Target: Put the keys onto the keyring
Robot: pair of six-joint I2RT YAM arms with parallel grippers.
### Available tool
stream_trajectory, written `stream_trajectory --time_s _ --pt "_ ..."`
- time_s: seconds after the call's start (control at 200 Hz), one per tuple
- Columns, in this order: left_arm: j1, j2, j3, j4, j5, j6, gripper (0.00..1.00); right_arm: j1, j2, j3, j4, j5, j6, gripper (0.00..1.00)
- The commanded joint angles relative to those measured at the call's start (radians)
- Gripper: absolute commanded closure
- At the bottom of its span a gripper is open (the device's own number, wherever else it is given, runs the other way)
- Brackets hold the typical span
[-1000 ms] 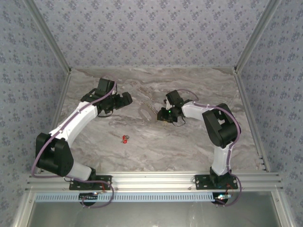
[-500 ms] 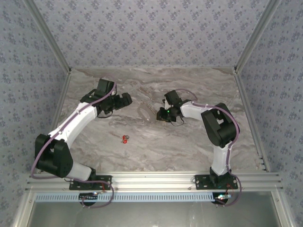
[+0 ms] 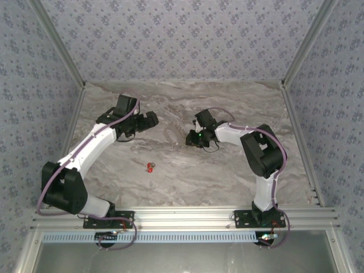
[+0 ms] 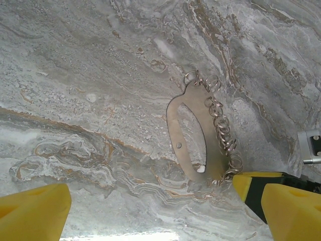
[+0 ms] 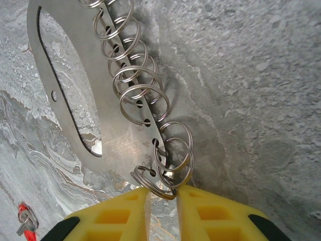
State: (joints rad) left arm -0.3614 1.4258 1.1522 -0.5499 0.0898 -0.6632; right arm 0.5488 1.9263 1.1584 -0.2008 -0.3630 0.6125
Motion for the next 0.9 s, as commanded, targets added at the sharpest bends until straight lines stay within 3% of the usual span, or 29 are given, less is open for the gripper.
stream_trajectory --time_s 0.0,0.894 --pt "0.007 -0.037 -0.018 -0.004 0.004 0.019 0.02 0.015 -0.003 0.025 0.009 -0.013 0.009 0.77" --pt "0.023 -0.059 -0.049 0.010 0.010 0.014 0.02 0.038 0.000 0.026 0.037 -0.015 0.051 0.78"
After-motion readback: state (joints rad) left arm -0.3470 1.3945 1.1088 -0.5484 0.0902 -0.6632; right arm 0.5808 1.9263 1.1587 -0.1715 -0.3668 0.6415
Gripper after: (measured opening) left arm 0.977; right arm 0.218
